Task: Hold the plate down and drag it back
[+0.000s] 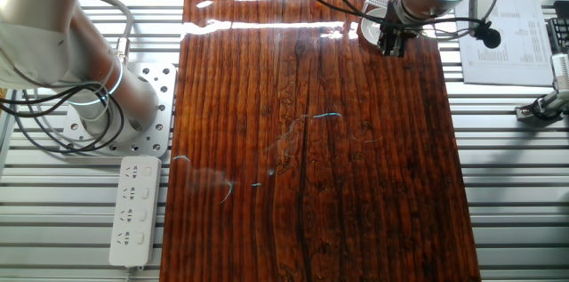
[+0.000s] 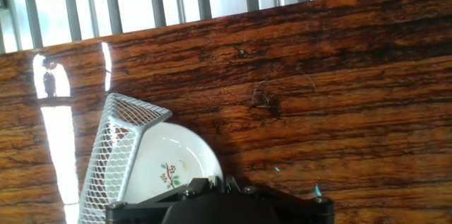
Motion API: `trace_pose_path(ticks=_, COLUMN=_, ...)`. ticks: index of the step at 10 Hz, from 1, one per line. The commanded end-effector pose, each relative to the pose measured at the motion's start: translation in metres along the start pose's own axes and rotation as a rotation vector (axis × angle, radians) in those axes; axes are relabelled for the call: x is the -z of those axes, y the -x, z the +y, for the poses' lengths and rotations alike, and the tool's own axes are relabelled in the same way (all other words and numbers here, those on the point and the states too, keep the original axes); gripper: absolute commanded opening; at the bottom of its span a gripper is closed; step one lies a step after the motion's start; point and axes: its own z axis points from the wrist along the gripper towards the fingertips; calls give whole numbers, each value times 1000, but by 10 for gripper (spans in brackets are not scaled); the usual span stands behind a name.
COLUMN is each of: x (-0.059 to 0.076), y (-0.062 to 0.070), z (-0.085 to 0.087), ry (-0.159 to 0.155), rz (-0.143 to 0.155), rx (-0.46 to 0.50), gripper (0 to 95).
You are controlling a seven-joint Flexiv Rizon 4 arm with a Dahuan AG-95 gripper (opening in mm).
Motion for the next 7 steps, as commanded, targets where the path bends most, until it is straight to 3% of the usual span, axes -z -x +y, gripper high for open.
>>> trace_pose_path(ticks=1, x=1, y=-1, z=-5, ry=-24, rz=1, rx=18, gripper=0)
trace_pose_path(ticks=3, x=0, y=-6, z=-15, ry=-30, rz=0, rx=41, gripper=0)
trace_pose_path(ticks=5, x=3, y=-7, z=-21, ry=-4, rz=2, rx=37, gripper=0)
trace_pose_path(ticks=6, x=4, y=-7, z=-21, ry=-4, rz=2, rx=37, gripper=0)
trace_pose_path(ticks=7, x=5, y=-6, z=-21, ry=-24, rz=2, rx=46, gripper=0)
